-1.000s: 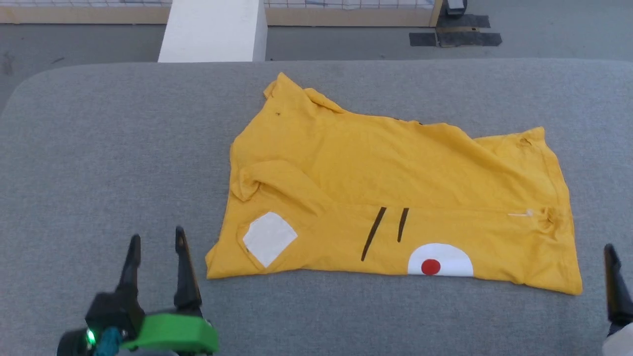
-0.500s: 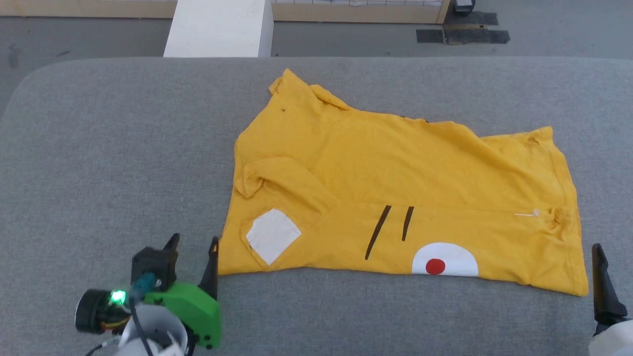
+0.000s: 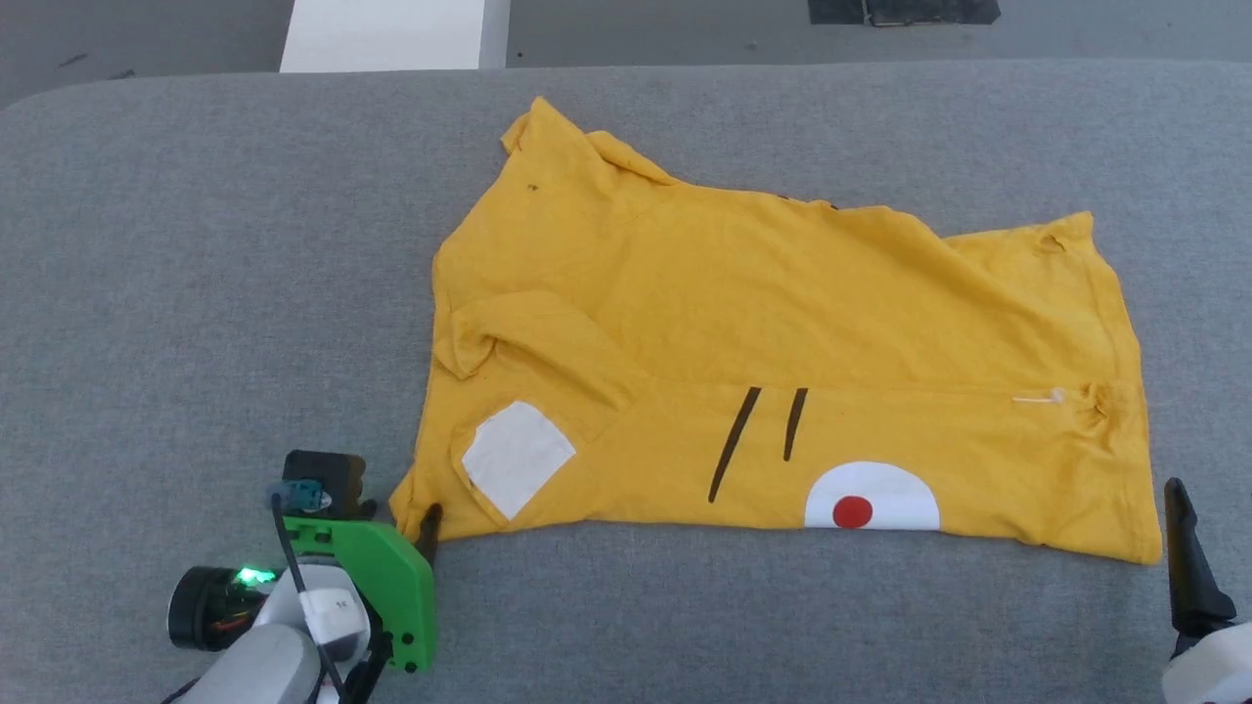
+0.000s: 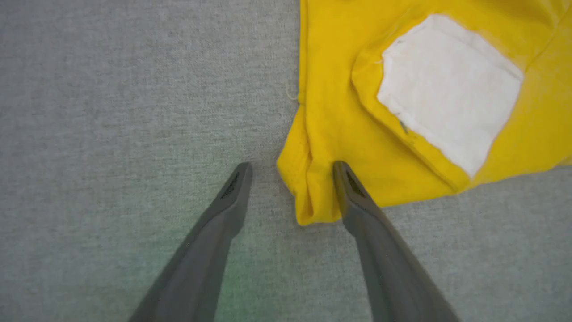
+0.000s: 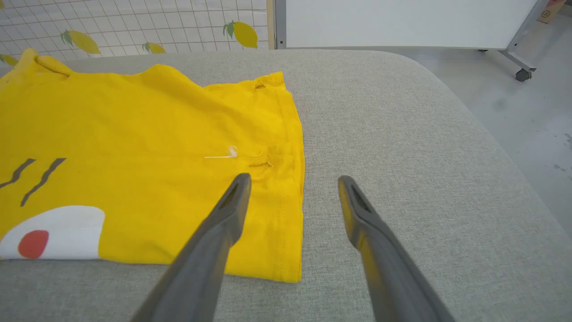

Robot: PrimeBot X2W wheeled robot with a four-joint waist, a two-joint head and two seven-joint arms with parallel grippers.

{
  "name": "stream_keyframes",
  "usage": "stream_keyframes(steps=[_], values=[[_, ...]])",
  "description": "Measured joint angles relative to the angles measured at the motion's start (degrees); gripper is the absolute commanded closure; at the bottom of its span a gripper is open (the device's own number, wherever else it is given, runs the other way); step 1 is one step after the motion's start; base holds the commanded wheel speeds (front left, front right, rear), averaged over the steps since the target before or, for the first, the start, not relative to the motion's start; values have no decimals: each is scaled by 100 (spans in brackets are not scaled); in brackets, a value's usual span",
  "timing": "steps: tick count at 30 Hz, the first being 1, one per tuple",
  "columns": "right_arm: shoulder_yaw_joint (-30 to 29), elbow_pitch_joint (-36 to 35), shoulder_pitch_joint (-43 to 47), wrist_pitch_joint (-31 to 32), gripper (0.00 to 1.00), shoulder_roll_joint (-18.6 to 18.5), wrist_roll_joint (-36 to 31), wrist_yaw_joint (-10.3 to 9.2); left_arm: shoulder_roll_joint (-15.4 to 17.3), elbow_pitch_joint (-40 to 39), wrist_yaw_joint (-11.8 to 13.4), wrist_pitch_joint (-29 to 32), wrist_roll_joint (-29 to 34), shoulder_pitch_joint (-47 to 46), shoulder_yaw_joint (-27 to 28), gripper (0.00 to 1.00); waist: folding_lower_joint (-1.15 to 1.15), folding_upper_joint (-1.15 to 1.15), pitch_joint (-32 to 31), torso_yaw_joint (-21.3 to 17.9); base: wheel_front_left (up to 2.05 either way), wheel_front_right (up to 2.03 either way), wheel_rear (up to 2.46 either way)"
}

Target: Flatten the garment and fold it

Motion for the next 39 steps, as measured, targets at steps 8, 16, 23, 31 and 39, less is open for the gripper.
stream_keyframes(steps=[8,16,23,31,39], values=[[215,-32,-357,285,0,-571,161,0,-137,178,-191,-369,-205,87,52,100,0,0,-172,-19,0,0,0],[493,437,-516,2063,0,-1235,530,0,-201,-3,-38,-746,-238,377,167,100,0,0,-234,17,0,0,0],[572,788,-495,2530,0,-1267,817,0,-224,-170,11,-757,-225,391,144,100,0,0,-96,114,0,0,0],[581,1291,-722,2726,100,-1026,999,2,-233,-221,21,-797,-210,359,158,100,0,0,-4,175,0,0,0],[441,1139,-767,2676,100,-1063,1078,2,-168,-376,63,-787,-331,388,268,100,0,0,-173,179,0,0,0]])
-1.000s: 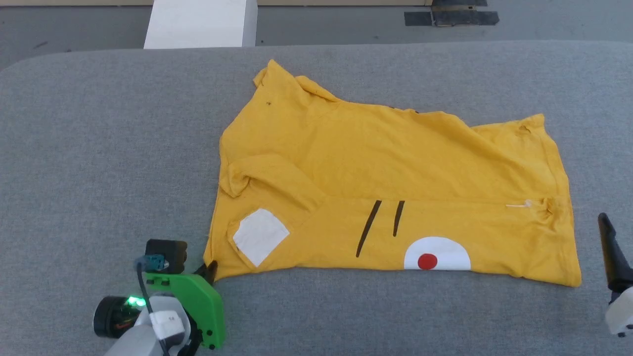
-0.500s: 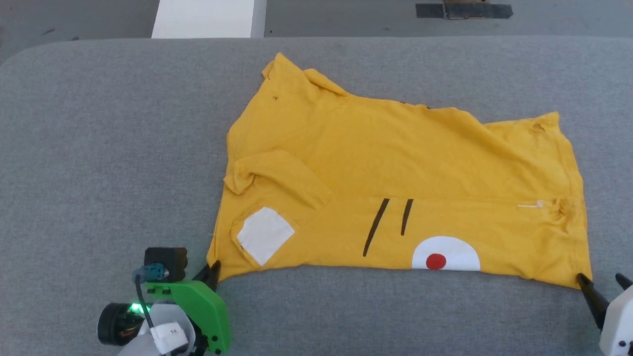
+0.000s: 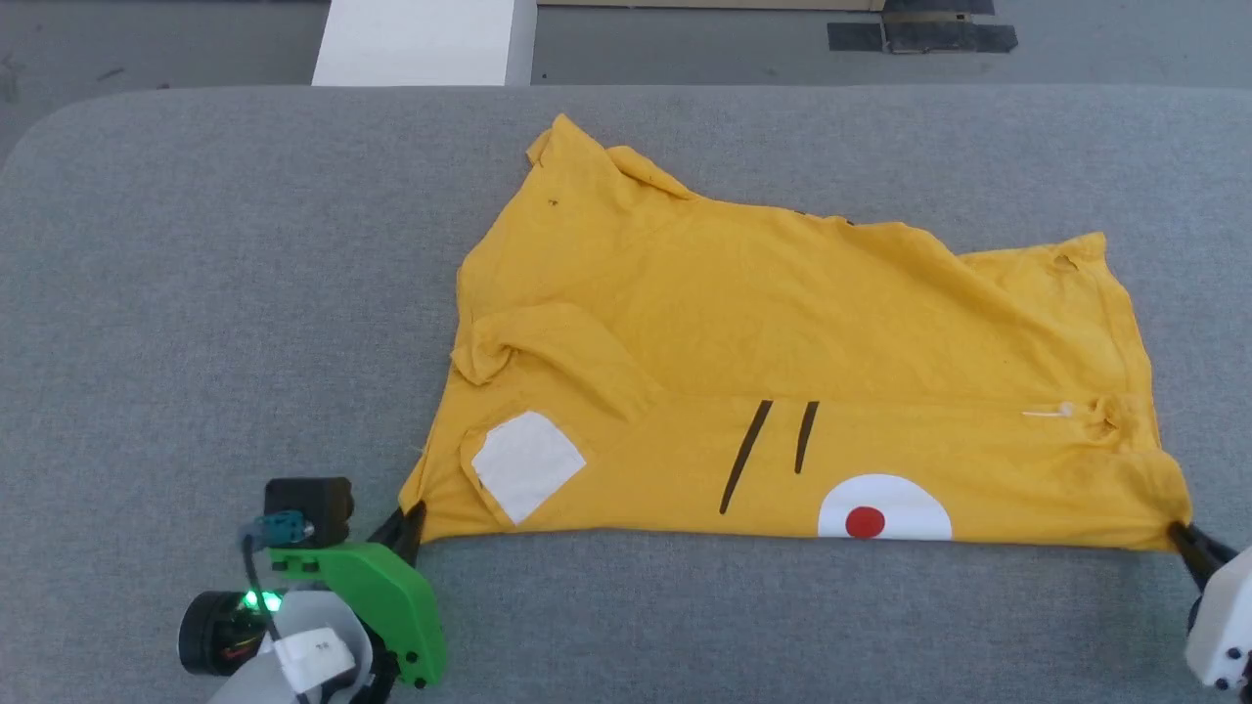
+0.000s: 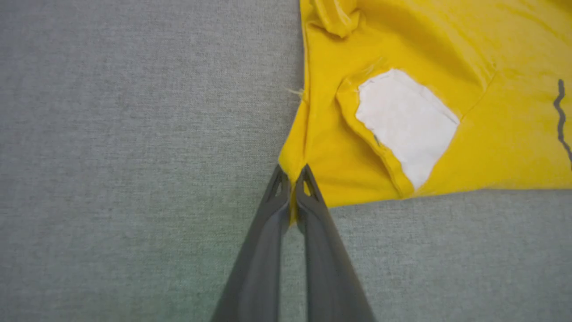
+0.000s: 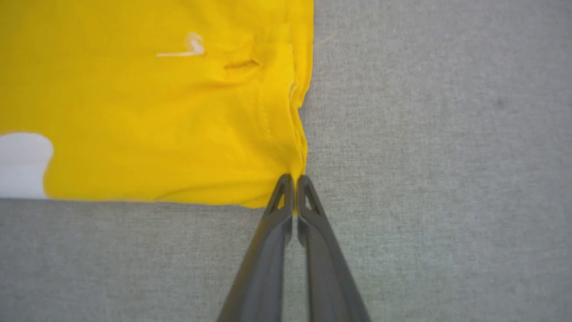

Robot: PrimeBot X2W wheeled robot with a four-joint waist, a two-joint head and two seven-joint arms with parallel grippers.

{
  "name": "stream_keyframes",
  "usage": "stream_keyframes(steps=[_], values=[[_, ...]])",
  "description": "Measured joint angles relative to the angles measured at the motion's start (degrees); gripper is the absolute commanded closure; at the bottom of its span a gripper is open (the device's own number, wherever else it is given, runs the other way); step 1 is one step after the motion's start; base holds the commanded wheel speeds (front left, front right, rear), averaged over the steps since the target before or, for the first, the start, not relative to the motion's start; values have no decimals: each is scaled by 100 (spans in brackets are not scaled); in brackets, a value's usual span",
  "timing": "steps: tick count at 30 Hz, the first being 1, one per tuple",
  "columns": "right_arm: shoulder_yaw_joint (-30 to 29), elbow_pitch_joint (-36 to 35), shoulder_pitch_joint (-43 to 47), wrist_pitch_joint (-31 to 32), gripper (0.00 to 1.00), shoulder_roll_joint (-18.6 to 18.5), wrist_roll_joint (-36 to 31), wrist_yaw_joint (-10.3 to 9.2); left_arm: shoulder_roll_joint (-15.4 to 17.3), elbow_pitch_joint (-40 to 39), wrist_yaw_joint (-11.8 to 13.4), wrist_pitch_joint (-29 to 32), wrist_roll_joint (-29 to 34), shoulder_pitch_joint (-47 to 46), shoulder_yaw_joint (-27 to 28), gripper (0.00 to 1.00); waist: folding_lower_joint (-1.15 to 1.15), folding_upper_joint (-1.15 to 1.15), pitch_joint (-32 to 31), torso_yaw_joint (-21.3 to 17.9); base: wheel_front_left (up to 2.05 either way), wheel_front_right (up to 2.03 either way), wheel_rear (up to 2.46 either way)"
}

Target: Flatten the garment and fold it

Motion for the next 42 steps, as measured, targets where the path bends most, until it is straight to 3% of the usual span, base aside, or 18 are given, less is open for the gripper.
stream_keyframes(steps=[3,5,12,18,25,26,27,28,33,37,42], values=[[-168,-290,7,49,100,-45,91,0,81,-248,5,59,-163,104,113,100,0,0,-77,10,0,0,0],[-361,-813,219,337,100,-74,242,0,341,-727,67,392,-303,457,140,100,0,0,-158,32,0,0,0],[-650,-1430,1005,900,100,107,390,0,703,-1574,459,814,-610,1420,177,100,0,0,-242,84,0,0,0],[-688,-1471,1542,1110,100,256,236,0,544,-1719,627,847,-881,2009,68,100,0,0,-273,138,0,0,0],[-624,-1137,1608,795,100,434,141,0,100,-1121,453,483,-1013,2098,1,100,0,0,-312,189,0,0,0],[-592,-1078,1602,716,100,425,98,0,37,-1024,415,379,-1015,2080,32,85,0,0,-323,191,0,0,0],[-558,-1023,1594,648,59,416,78,0,-9,-925,367,312,-1017,2052,49,51,0,0,-337,192,0,0,0],[-546,-984,1580,544,0,421,76,0,-36,-847,341,232,-1011,2023,60,0,0,0,-352,193,0,0,0],[-504,-971,1472,268,0,307,93,-1,-69,-761,248,-130,-1016,1900,294,0,0,0,-404,180,0,0,0],[-837,-1256,1198,-238,0,305,14,-1,-2,-1226,334,-646,-951,1852,777,0,0,0,-425,147,0,0,0],[-1040,-1696,939,-976,0,557,-398,-3,487,-2085,619,-1137,-180,1313,1212,0,0,0,-367,154,0,0,0]])
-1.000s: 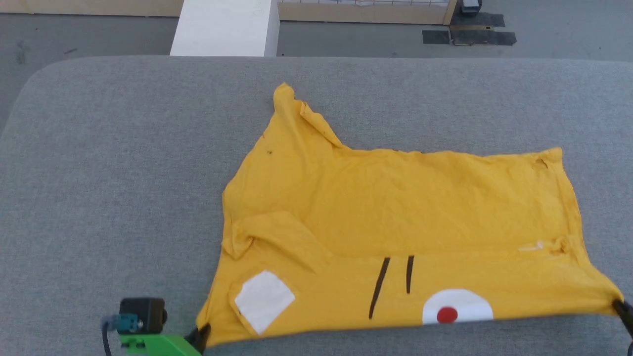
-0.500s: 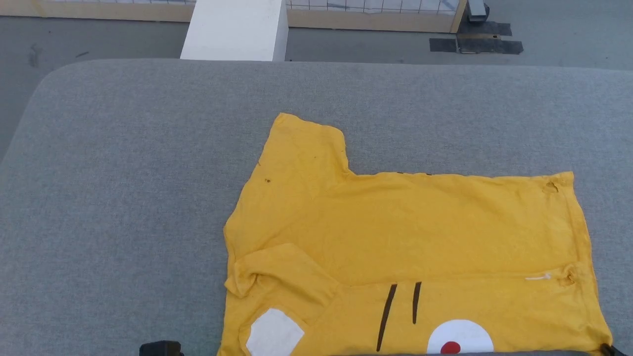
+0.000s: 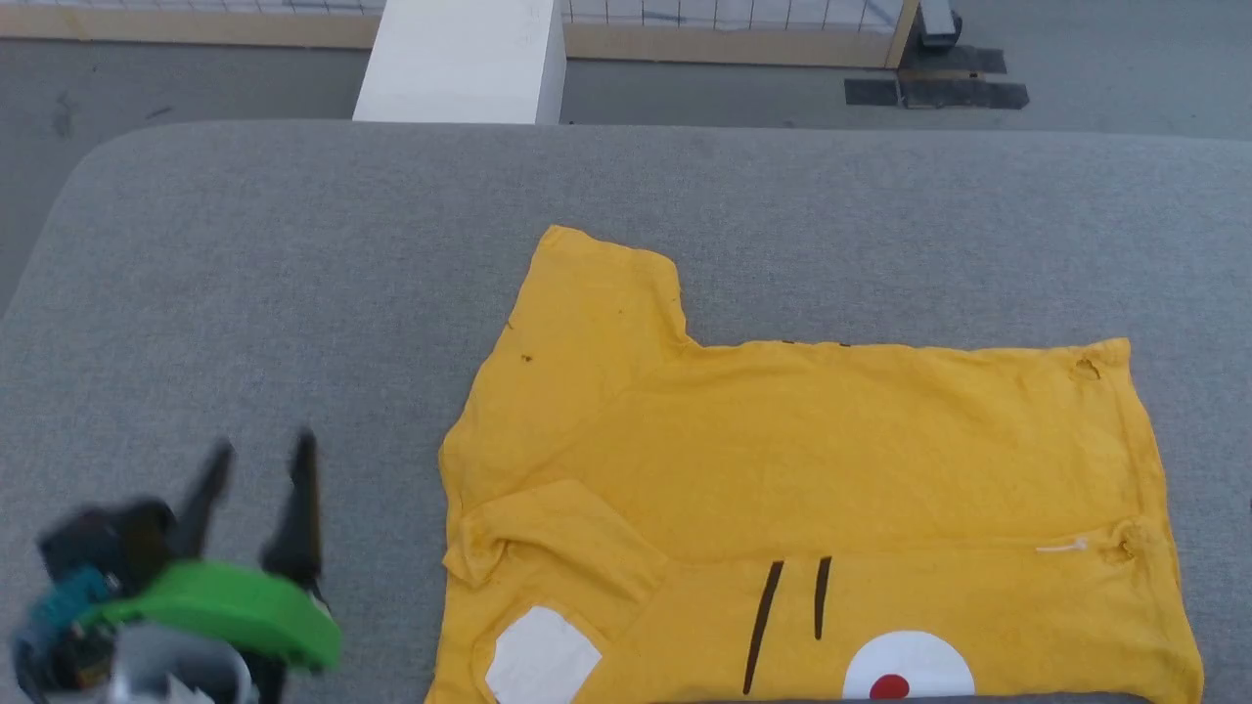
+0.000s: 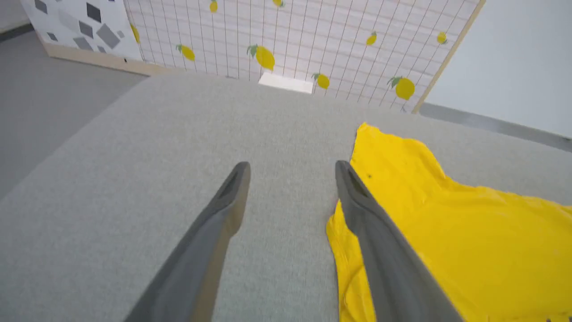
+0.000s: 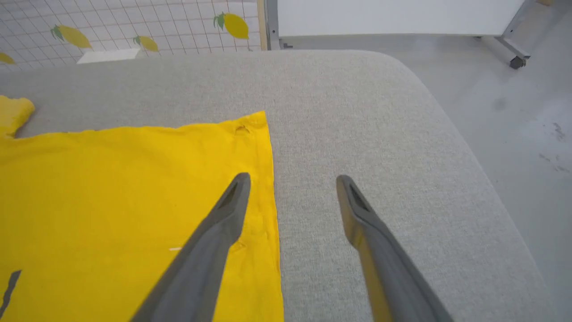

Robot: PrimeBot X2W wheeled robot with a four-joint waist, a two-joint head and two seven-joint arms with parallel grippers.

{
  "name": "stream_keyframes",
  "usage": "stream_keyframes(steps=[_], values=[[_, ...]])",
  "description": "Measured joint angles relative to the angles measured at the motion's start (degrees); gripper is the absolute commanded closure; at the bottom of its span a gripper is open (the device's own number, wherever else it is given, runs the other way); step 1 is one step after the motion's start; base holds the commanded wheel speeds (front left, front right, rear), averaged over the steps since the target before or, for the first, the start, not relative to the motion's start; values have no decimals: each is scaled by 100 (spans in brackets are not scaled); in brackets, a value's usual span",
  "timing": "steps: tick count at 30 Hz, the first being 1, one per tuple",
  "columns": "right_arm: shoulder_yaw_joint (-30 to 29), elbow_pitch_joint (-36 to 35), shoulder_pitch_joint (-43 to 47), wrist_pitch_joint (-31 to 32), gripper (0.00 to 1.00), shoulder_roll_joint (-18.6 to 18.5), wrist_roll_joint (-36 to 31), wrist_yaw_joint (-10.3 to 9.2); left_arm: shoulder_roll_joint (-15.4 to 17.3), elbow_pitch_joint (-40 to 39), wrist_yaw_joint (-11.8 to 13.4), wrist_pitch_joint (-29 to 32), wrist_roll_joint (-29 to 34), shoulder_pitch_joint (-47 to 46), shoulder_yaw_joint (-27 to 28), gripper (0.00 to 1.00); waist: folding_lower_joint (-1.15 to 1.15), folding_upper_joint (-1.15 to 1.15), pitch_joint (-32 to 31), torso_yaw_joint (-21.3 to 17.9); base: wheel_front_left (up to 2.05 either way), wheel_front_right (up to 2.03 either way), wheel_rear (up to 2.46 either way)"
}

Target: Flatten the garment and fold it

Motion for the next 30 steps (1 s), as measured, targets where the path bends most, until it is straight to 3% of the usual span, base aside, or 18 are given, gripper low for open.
stream_keyframes(steps=[5,7,10,16,23,30], values=[[202,-253,-179,-302,0,188,-141,1,459,-264,32,225,753,-1483,36,0,0,0,233,-9,0,0,0],[311,-310,-267,-338,0,182,-142,1,605,-105,-178,593,968,-2197,-202,0,0,0,362,-25,0,0,0],[433,-360,-441,-387,0,144,-129,1,568,297,-594,1147,1132,-3385,-604,0,0,0,600,-60,0,0,0],[645,-349,-800,-495,0,-59,-26,1,109,1535,-1500,2068,1211,-5549,-1256,0,0,0,1181,-170,0,0,0],[862,-190,-1164,-645,0,-208,88,1,-307,2837,-2113,2846,1128,-6472,-1756,0,1,0,1834,-352,0,0,0],[998,-27,-1334,-726,0,-319,152,1,-311,3461,-2290,3529,959,-6512,-1930,0,1,0,2303,-605,0,0,0]])
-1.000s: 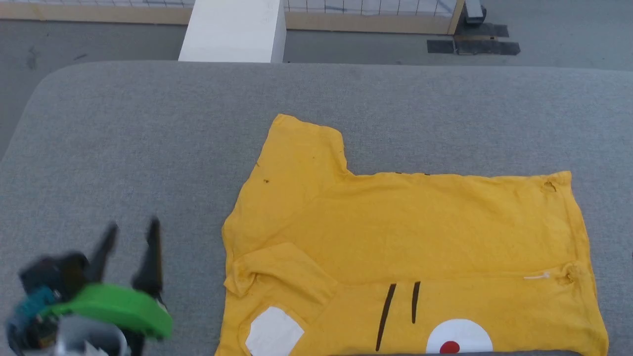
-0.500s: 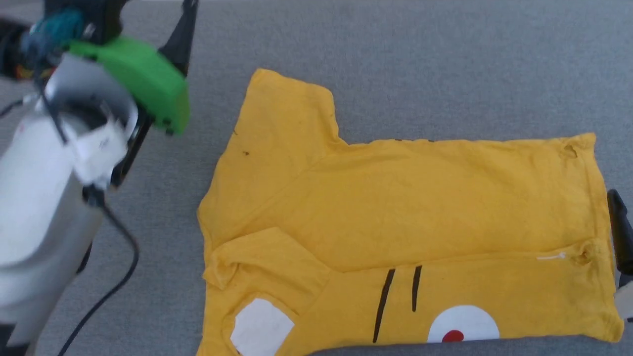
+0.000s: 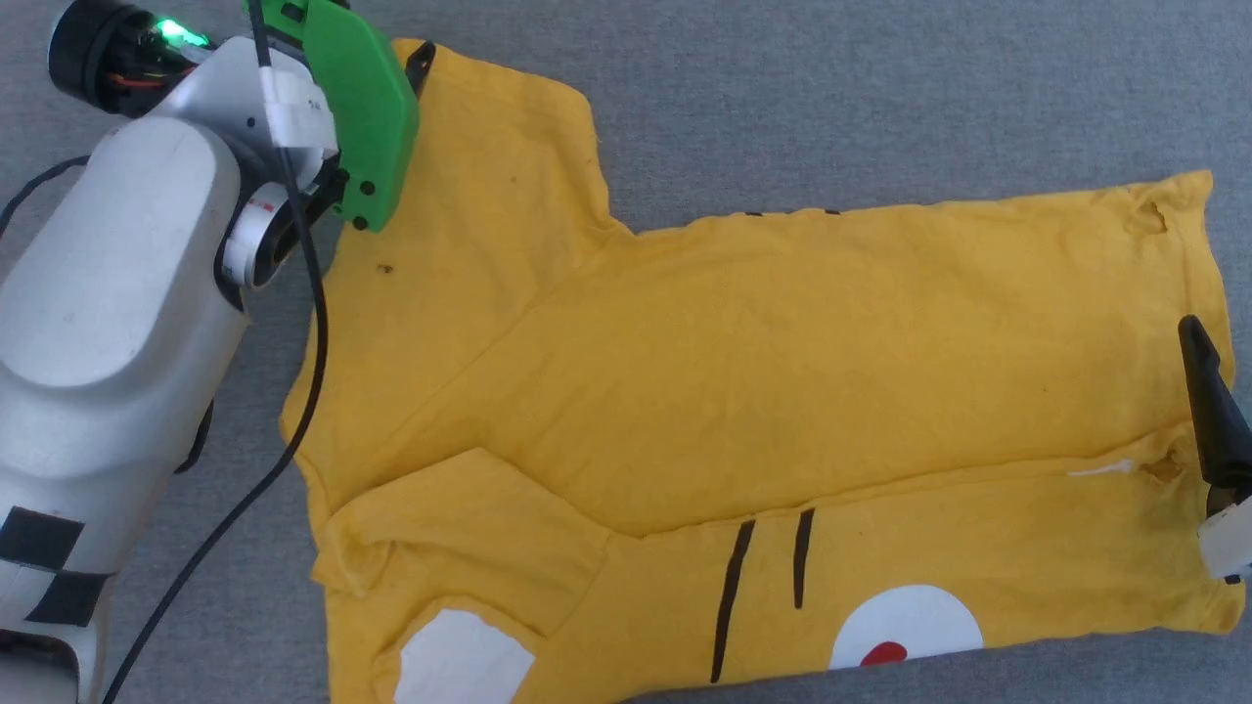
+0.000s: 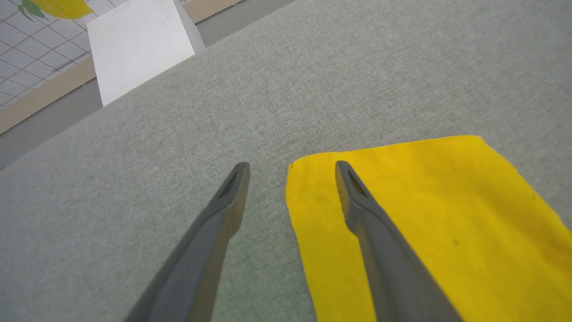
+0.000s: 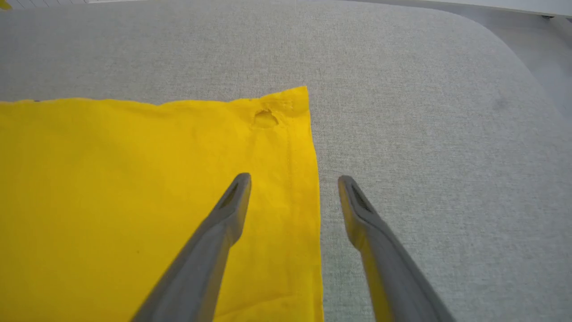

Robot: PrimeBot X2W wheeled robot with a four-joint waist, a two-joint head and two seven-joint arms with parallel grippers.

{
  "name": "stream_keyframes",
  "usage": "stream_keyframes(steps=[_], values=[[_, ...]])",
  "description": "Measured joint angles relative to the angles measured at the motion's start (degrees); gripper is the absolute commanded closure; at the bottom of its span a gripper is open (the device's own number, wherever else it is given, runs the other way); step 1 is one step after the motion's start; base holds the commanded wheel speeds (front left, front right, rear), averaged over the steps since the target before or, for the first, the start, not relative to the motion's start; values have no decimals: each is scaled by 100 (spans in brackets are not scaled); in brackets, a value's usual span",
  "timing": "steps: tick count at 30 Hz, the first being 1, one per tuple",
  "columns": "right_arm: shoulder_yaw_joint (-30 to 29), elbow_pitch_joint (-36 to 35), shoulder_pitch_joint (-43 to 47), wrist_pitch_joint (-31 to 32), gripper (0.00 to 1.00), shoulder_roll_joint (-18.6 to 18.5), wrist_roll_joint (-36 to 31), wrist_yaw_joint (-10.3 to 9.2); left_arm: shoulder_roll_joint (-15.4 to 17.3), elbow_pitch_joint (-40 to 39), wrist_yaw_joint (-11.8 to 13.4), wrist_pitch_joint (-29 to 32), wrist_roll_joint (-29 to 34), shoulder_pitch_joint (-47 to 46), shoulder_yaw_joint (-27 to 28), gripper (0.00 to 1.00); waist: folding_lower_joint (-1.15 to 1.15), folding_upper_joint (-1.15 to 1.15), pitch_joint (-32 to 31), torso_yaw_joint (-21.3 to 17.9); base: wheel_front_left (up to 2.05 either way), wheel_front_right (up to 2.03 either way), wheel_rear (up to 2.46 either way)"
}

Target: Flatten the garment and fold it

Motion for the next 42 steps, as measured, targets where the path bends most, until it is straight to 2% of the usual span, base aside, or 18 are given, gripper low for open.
stream_keyframes(steps=[4,5,6,12,16,20,21,22,28,32,40,41,42], values=[[12,56,-46,-35,0,-38,49,0,30,144,-7,179,-185,46,-27,0,0,0,169,-130,0,0,0],[11,71,-48,-41,0,-45,57,0,36,157,-7,169,-215,67,-21,11,0,0,205,-159,0,0,0],[13,87,-57,-41,0,-54,71,0,65,158,-7,159,-219,66,-12,100,0,0,237,-187,0,0,0],[-35,46,-194,-40,0,-171,144,0,81,212,32,-233,-267,230,79,100,0,0,227,-249,0,0,0],[-113,-82,-506,103,0,-455,223,0,13,257,64,-487,-305,438,94,100,0,0,63,-208,0,0,0],[-44,-133,-1150,591,0,-928,444,0,-27,287,63,-538,-337,626,59,100,-1,0,-148,-91,0,0,0],[137,-20,-1701,1087,0,-1349,522,0,-46,276,63,-544,-339,654,43,100,-1,0,-235,36,0,0,0],[224,78,-1899,1281,0,-1455,552,0,-55,266,63,-545,-339,653,37,100,-1,0,-251,88,0,0,0],[542,1000,-2707,2499,0,-1505,787,0,-144,183,90,-587,-337,627,-10,100,-1,0,-204,316,0,0,0],[594,1488,-2805,3268,0,-1463,790,0,-235,158,110,-587,-336,580,-73,100,-1,0,-81,412,0,0,0],[558,1528,-2672,3845,0,-1399,891,0,-246,160,112,-614,-336,510,-82,100,-1,0,79,509,0,0,0],[519,1539,-2644,3931,15,-1367,890,0,-246,163,112,-622,-336,500,-81,100,-1,0,93,513,0,0,0],[469,1535,-2643,4001,55,-1328,889,0,-246,167,112,-636,-336,489,-80,100,-1,0,106,514,0,0,0]])
